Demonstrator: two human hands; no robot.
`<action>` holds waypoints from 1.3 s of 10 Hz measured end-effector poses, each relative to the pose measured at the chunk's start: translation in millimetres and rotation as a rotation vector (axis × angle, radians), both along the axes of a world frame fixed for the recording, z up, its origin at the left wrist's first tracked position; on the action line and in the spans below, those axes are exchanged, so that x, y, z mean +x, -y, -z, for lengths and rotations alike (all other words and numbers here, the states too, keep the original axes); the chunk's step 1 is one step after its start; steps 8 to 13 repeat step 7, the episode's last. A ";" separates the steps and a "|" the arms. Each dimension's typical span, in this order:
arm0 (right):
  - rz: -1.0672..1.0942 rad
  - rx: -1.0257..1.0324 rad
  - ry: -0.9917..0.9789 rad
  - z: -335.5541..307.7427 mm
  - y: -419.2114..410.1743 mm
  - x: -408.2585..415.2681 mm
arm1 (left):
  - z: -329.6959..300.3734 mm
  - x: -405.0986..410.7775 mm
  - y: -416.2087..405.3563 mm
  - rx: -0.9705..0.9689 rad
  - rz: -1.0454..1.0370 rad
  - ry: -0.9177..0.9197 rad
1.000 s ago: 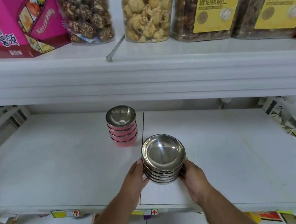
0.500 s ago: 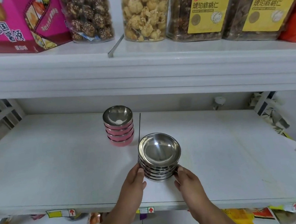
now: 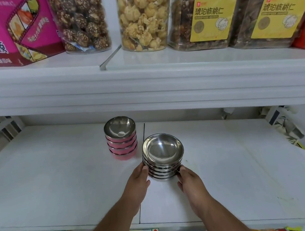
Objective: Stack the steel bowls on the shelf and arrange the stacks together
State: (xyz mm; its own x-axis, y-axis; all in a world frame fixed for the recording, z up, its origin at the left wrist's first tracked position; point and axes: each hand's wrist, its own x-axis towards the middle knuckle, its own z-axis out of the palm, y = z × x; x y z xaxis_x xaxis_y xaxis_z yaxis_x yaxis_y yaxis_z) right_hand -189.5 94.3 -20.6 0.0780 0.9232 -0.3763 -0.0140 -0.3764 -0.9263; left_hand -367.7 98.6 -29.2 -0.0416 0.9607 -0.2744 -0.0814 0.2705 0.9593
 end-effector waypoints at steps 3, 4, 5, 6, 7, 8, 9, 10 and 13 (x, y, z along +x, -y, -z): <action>-0.028 -0.036 -0.009 -7.7 -47.2 5.1 | -1.8 -2.0 -54.9 -0.032 0.042 -0.018; -0.012 -0.053 0.009 -10.1 -65.4 0.0 | -2.1 -2.5 -69.0 -0.014 0.057 -0.033; -0.015 -0.048 0.021 -3.6 -83.0 -0.5 | -2.4 -0.3 -80.7 0.020 0.038 -0.058; -0.039 -0.063 0.068 -4.8 -85.2 -0.5 | -2.8 -1.1 -83.4 -0.001 0.035 -0.108; -0.052 -0.043 0.123 -5.6 -79.3 2.9 | -5.9 0.9 -79.8 0.024 0.014 -0.139; -0.052 -0.043 0.123 -5.6 -79.3 2.9 | -5.9 0.9 -79.8 0.024 0.014 -0.139; -0.052 -0.043 0.123 -5.6 -79.3 2.9 | -5.9 0.9 -79.8 0.024 0.014 -0.139; -0.052 -0.043 0.123 -5.6 -79.3 2.9 | -5.9 0.9 -79.8 0.024 0.014 -0.139; -0.052 -0.043 0.123 -5.6 -79.3 2.9 | -5.9 0.9 -79.8 0.024 0.014 -0.139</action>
